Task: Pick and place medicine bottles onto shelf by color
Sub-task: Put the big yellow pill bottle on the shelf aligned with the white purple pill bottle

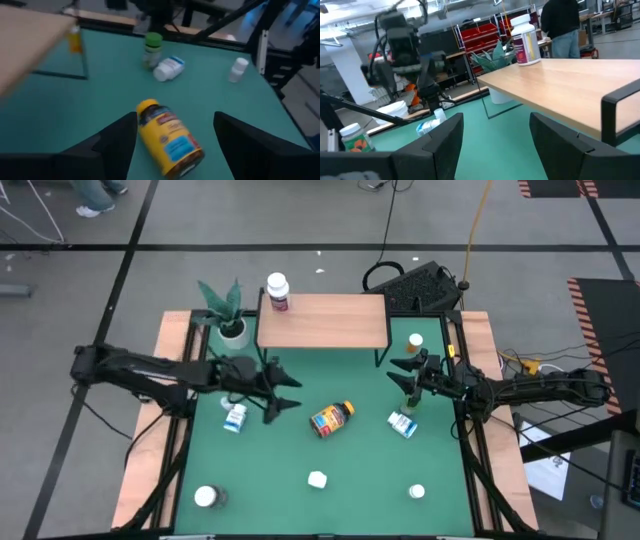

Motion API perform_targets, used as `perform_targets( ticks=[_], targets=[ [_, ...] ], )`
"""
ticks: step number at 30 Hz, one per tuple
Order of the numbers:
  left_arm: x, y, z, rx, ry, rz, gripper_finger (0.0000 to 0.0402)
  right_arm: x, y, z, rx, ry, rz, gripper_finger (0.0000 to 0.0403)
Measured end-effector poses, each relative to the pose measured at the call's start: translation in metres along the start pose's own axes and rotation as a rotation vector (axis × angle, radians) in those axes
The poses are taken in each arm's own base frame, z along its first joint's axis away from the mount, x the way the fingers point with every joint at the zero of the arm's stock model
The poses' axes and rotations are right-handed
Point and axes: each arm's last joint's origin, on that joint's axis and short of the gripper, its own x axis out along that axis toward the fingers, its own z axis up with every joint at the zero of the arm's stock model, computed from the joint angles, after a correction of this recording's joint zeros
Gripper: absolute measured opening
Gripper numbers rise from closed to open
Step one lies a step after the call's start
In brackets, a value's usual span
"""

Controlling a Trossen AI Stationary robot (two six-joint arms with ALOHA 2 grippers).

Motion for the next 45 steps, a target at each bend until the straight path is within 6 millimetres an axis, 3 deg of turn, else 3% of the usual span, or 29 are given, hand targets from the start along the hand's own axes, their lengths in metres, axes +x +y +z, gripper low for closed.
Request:
perform_targets(
  ticks=[7, 14, 23, 31, 36, 43, 45],
  targets=[
    [0.05, 0.004, -0.013, -0.069, 0.146, 0.019, 0.0322, 0.0, 0.001, 0.0, -0.001, 0.006, 0.028, 0.0224],
    [0.095, 0.0, -0.012, -0.123, 0.244, -0.004, 0.0386, 0.0, 0.001, -0.001, 0.001, 0.014, 0.026, 0.0224],
    [0.135, 0.0, -0.029, -0.148, 0.496, 0.039, 0.0397, 0.0, -0.001, -0.005, 0.046, 0.06, 0.011, 0.0224],
    [0.152, 0.003, -0.044, -0.189, 0.524, 0.048, 0.0397, 0.0, -0.001, -0.007, 0.076, 0.081, 0.006, 0.0224],
    [0.153, 0.001, -0.048, -0.171, 0.538, 0.072, 0.0393, 0.0, -0.001, -0.007, 0.076, 0.081, 0.004, 0.0224],
    [0.153, -0.002, -0.053, -0.122, 0.545, 0.159, 0.0314, 0.0, -0.001, -0.007, 0.077, 0.08, 0.004, 0.0224],
    [0.153, -0.002, -0.054, -0.121, 0.548, 0.163, 0.0311, 0.0, -0.001, -0.007, 0.077, 0.079, 0.004, 0.0224]
  ],
)
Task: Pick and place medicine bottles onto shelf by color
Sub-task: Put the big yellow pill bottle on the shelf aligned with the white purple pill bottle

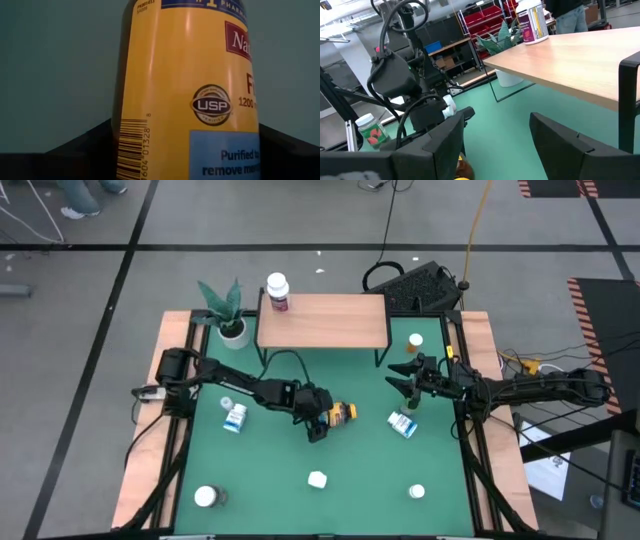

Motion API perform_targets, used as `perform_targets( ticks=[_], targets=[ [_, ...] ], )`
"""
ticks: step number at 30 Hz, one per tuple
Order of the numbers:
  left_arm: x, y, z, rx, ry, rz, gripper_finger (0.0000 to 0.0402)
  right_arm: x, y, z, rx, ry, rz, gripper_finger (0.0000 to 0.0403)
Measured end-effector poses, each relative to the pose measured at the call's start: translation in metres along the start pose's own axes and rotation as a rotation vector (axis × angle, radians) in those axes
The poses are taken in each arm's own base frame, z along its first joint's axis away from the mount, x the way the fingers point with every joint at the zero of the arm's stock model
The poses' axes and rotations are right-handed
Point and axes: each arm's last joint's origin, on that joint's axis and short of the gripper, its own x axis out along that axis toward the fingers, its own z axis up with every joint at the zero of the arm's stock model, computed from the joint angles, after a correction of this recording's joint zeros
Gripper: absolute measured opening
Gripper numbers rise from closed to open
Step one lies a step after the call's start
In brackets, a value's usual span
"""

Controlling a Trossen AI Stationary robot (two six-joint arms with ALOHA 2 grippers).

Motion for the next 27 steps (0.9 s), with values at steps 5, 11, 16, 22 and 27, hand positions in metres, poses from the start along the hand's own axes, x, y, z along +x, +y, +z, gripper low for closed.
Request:
perform_targets(
  ticks=[5, 11, 16, 22, 27],
  targets=[
    [0.0, 0.0, 0.001, -0.003, -0.025, 0.037, 0.0312, -0.001, 0.007, 0.01, -0.007, -0.095, 0.102, 0.0224],
    [-0.015, -0.005, 0.005, -0.003, -0.084, 0.17, 0.0328, -0.016, 0.036, 0.035, -0.117, -0.385, 0.432, 0.0224],
    [-0.054, -0.02, 0.018, 0.021, -0.234, 0.264, 0.0311, -0.005, 0.031, 0.014, -0.146, -0.225, 0.136, 0.0224],
    [-0.109, -0.051, 0.019, 0.103, -0.398, 0.377, 0.0312, 0.007, 0.05, 0.02, -0.171, -0.262, 0.226, 0.0224],
    [-0.139, -0.075, 0.012, 0.148, -0.531, 0.558, 0.0319, 0.032, 0.079, 0.035, -0.23, -0.291, 0.264, 0.0224]
  ],
)
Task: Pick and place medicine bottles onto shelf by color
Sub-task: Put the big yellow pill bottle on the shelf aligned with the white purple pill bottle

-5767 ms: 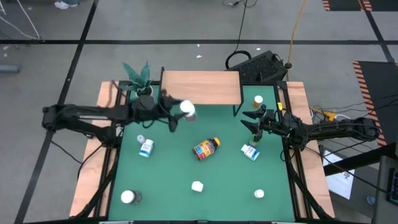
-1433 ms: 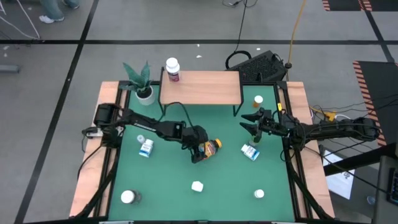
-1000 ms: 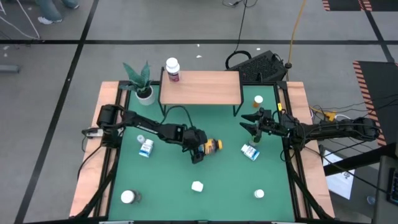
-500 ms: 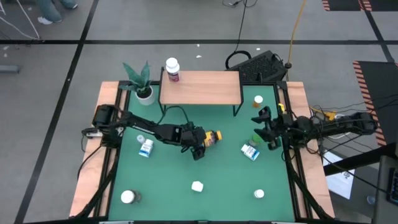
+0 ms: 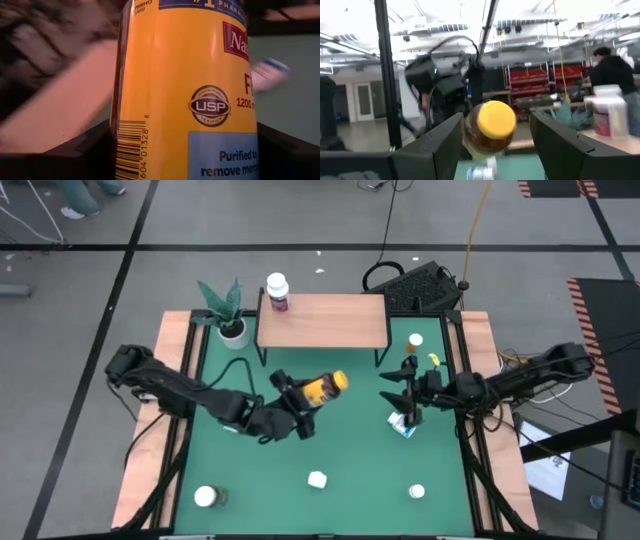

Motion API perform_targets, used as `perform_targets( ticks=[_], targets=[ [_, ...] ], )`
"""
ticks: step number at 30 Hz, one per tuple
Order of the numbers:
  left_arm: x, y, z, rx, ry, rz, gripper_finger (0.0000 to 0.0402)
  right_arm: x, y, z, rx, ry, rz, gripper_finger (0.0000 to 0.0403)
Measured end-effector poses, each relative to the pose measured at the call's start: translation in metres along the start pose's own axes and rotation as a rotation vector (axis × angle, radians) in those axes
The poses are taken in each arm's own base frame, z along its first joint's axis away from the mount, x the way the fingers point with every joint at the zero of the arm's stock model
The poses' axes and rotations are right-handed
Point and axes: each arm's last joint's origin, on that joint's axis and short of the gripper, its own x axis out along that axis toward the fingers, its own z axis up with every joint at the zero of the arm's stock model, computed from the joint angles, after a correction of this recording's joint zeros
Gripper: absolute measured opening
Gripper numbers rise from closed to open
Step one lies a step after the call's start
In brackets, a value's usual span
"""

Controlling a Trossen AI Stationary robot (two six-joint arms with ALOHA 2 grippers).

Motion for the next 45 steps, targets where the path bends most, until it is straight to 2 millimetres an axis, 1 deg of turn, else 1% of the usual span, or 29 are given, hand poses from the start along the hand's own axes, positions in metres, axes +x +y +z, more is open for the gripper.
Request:
perform_targets(
  ticks=[2, 5, 7, 9, 13, 18, 23, 26, 29, 32, 35, 40, 42, 45],
  targets=[
    [-0.005, -0.001, 0.0, 0.002, -0.023, 0.072, 0.0313, 0.017, 0.005, 0.002, -0.061, 0.001, 0.004, 0.0224],
    [-0.006, -0.001, 0.0, -0.025, -0.039, 0.148, 0.0309, 0.04, 0.009, 0.002, -0.143, 0.006, -0.002, 0.0224],
    [-0.004, 0.002, -0.001, -0.057, -0.047, 0.185, 0.031, 0.056, 0.01, 0.005, -0.15, -0.015, -0.017, 0.0224],
    [-0.001, 0.004, -0.004, -0.06, -0.043, 0.202, 0.0317, 0.064, 0.009, 0.002, -0.156, 0.001, -0.026, 0.0227],
    [0.002, 0.006, -0.006, -0.066, -0.04, 0.214, 0.0318, 0.069, -0.002, -0.017, -0.1, 0.093, -0.019, 0.0254],
    [0.004, 0.006, -0.001, -0.094, -0.06, 0.196, 0.0315, 0.075, -0.022, -0.027, 0.086, 0.078, 0.071, 0.0313],
    [0.013, 0.011, 0.007, -0.171, -0.086, 0.118, 0.0332, 0.079, -0.029, -0.048, 0.204, 0.043, 0.064, 0.0371],
    [0.022, 0.013, 0.007, -0.188, -0.085, 0.105, 0.0331, 0.079, -0.028, -0.063, 0.27, 0.021, 0.074, 0.0394],
    [0.028, 0.012, 0.002, -0.176, -0.061, 0.105, 0.0325, 0.085, -0.029, -0.072, 0.297, 0.045, 0.046, 0.0396],
    [0.033, 0.011, 0.002, -0.199, -0.07, 0.11, 0.0326, 0.092, -0.029, -0.071, 0.319, 0.021, 0.035, 0.0395],
    [0.037, 0.006, 0.0, -0.202, -0.066, 0.063, 0.0333, 0.097, -0.028, -0.073, 0.32, 0.021, 0.036, 0.0395],
    [0.036, 0.002, 0.001, -0.187, -0.078, 0.022, 0.0333, 0.104, -0.027, -0.075, 0.331, 0.008, 0.053, 0.0393],
    [0.036, 0.002, 0.001, -0.186, -0.076, 0.006, 0.0331, 0.105, -0.027, -0.075, 0.331, 0.01, 0.058, 0.0387],
    [0.037, 0.002, 0.0, -0.185, -0.074, 0.006, 0.0334, 0.105, -0.027, -0.076, 0.336, 0.011, 0.053, 0.0362]
  ],
)
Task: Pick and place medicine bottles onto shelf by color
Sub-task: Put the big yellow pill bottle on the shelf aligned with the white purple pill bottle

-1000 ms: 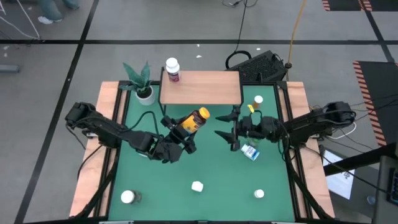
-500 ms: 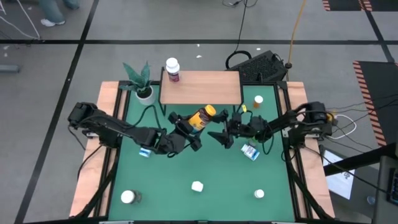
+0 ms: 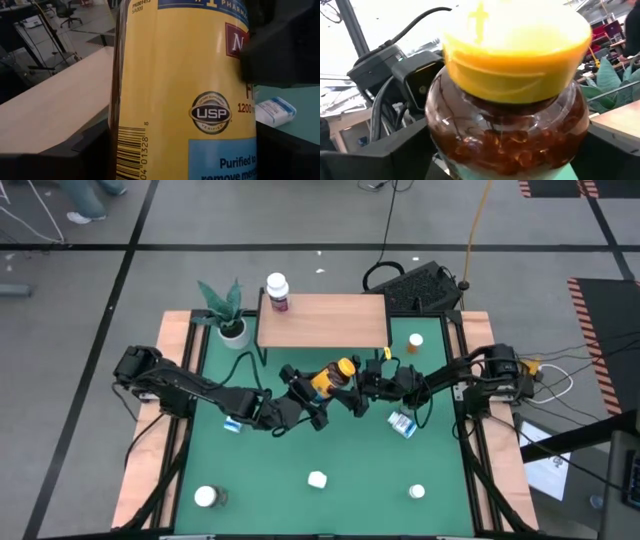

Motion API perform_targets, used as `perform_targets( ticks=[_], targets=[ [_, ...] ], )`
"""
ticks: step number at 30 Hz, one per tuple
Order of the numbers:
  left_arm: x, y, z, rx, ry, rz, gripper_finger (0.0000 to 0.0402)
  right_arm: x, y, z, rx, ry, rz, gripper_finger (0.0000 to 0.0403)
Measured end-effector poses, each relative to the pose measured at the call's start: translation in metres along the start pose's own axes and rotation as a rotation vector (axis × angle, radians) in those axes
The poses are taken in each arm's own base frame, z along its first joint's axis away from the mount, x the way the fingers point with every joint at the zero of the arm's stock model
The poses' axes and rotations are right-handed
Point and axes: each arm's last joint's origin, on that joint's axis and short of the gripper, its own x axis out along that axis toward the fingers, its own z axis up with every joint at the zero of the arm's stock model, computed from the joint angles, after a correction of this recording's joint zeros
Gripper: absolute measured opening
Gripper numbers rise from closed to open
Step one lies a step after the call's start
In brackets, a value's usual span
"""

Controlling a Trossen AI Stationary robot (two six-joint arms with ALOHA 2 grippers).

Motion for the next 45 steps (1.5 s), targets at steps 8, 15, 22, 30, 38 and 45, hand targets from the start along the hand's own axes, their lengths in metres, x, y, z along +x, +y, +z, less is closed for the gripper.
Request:
perform_targets(
  ticks=[8, 15, 22, 30, 38, 45],
  targets=[
    [0.002, 0.003, -0.002, 0.025, 0.014, 0.007, 0.0361, 0.003, -0.003, -0.003, -0.062, 0.066, 0.016, 0.0298],
    [0.002, 0.0, -0.007, 0.154, 0.082, -0.173, 0.0387, 0.002, 0.0, 0.002, -0.227, 0.301, 0.022, 0.0299],
    [-0.01, 0.006, -0.004, 0.209, 0.139, -0.248, 0.0389, -0.013, 0.008, 0.015, -0.396, 0.54, -0.013, 0.0295],
    [-0.026, 0.024, 0.017, 0.129, 0.09, -0.239, 0.039, -0.024, 0.003, 0.007, -0.601, 0.674, -0.252, 0.0294],
    [-0.004, 0.028, 0.015, 0.154, 0.071, -0.197, 0.039, -0.021, 0.004, -0.002, -0.616, 0.651, -0.231, 0.0299],
    [0.015, 0.029, 0.011, 0.262, 0.063, -0.345, 0.039, -0.02, 0.005, -0.003, -0.613, 0.643, -0.224, 0.0301]
  ],
)
